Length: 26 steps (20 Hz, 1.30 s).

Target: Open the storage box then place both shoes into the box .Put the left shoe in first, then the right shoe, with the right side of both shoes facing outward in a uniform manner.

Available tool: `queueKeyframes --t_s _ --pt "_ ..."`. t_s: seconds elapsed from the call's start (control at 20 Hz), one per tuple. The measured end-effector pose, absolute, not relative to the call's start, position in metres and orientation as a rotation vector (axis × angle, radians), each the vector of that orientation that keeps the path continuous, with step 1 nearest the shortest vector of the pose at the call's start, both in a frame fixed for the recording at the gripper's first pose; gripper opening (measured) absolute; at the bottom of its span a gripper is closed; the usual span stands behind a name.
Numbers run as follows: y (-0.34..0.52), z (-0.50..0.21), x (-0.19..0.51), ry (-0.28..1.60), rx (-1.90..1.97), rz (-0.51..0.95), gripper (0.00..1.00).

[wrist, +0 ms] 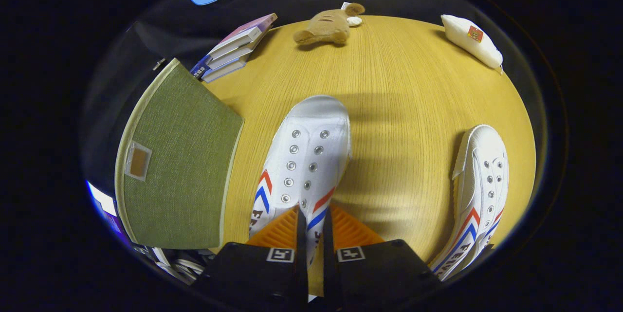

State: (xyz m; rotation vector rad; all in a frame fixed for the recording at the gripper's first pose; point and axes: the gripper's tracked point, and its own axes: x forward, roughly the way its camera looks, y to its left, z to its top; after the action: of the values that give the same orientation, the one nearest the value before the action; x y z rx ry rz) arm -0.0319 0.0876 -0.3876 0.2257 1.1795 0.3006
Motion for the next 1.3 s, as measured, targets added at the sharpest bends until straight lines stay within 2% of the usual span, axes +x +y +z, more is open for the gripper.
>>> queueKeyframes --t_s 0.05,0.1,0.35,0.75,1.05,1.3 --pt "0.087 -0.388 -0.033 1.187 0.255 0.278 0.09" --pt "0.086 -0.387 -0.032 1.192 0.272 0.265 0.06" --pt "0.092 -0.365 -0.035 1.169 0.346 0.2 0.06" --pt "0.097 -0.255 -0.036 1.056 0.424 0.125 0.06" --pt "0.145 -0.172 -0.039 0.963 0.51 0.162 0.06" --pt "0.216 -0.152 -0.042 0.952 0.511 0.253 0.06"
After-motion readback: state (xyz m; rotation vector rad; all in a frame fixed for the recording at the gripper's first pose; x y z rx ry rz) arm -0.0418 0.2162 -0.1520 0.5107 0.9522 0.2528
